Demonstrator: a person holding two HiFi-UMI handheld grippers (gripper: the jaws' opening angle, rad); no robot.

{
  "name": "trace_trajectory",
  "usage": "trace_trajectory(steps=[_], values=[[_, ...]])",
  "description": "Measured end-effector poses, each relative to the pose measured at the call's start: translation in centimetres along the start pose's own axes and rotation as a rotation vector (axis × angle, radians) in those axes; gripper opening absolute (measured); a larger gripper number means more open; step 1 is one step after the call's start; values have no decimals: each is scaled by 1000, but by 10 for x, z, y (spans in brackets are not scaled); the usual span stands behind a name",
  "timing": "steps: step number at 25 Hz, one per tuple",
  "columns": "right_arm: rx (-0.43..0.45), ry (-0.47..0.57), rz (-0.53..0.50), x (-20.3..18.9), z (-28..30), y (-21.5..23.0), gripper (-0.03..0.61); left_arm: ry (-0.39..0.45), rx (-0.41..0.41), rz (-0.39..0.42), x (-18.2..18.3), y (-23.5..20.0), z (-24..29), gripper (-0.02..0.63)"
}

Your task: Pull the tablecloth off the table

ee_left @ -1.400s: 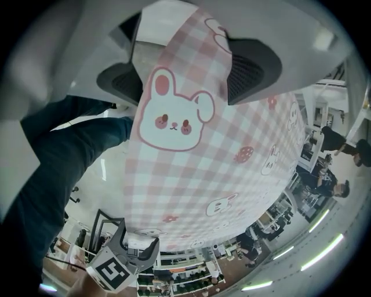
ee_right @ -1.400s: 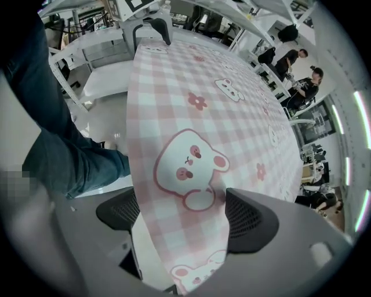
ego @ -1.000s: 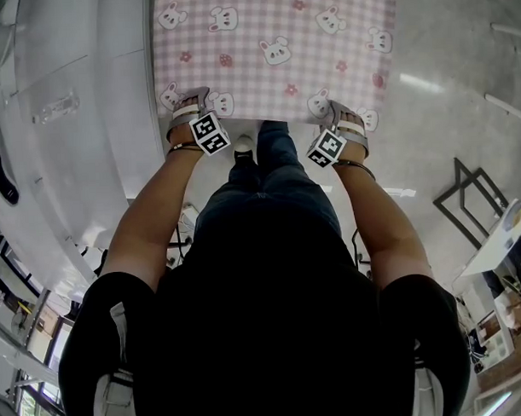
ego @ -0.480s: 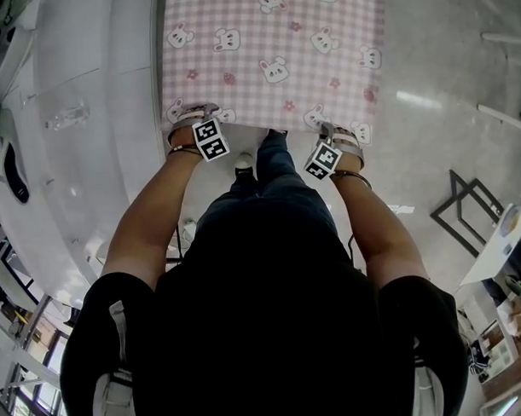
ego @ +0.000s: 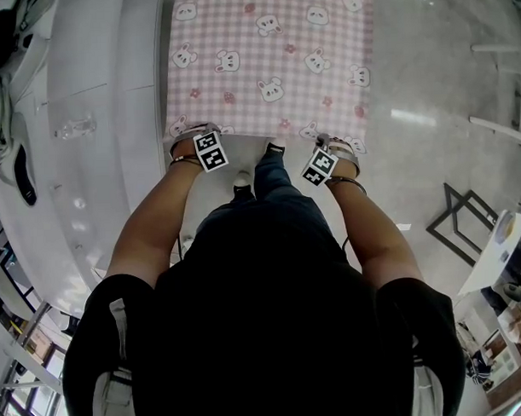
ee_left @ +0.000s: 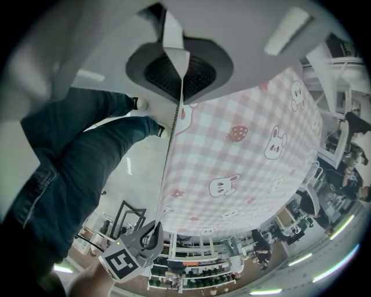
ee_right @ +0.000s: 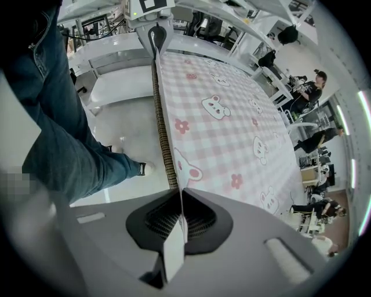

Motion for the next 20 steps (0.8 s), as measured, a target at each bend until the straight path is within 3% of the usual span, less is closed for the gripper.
trace_trajectory(steps=[20], values=[[50, -17, 69, 0, -21, 6, 32, 3, -38, -57, 5, -1, -25, 5]])
Point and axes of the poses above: the fingertips, and each gripper's own axes: z forward along the fingers, y to its right, x out of its top, the point moved 4 cm from there along -z, backward along the fingers, and after that the axes turned 5 degrees about x, right-handed, at the moved point
